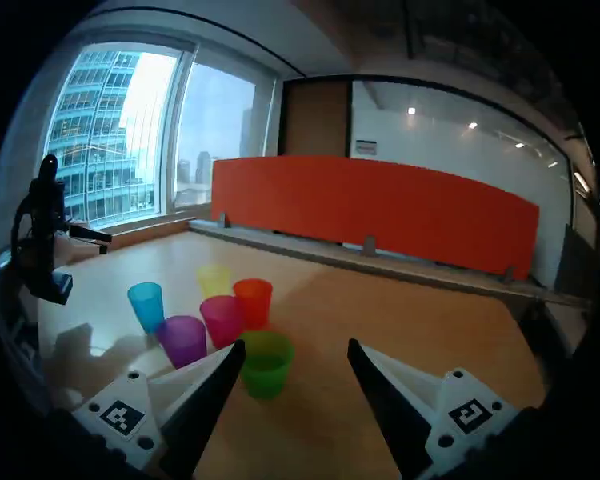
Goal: Pour water
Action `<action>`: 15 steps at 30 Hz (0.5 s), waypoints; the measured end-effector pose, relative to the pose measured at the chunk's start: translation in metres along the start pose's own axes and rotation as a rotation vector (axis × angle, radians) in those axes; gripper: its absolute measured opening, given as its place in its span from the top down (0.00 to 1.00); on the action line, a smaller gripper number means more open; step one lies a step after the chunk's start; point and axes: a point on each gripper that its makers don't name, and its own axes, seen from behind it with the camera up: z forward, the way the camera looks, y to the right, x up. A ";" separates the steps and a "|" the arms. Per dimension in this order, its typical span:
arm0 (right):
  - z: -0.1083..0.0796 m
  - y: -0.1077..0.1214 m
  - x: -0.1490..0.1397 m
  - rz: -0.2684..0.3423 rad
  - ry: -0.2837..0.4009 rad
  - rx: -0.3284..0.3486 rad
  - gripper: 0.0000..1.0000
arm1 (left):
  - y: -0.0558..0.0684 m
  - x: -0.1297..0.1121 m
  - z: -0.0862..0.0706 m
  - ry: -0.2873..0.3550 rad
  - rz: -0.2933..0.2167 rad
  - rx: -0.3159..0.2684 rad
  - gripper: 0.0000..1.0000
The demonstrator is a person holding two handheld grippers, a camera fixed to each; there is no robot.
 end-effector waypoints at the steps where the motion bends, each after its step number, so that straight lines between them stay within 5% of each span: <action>1: 0.000 0.002 0.004 0.003 0.014 -0.011 0.01 | -0.002 0.003 0.000 0.011 0.004 0.010 0.04; 15: -0.011 0.032 0.049 0.058 0.204 -0.182 0.01 | -0.009 0.051 -0.008 0.190 -0.015 0.109 0.04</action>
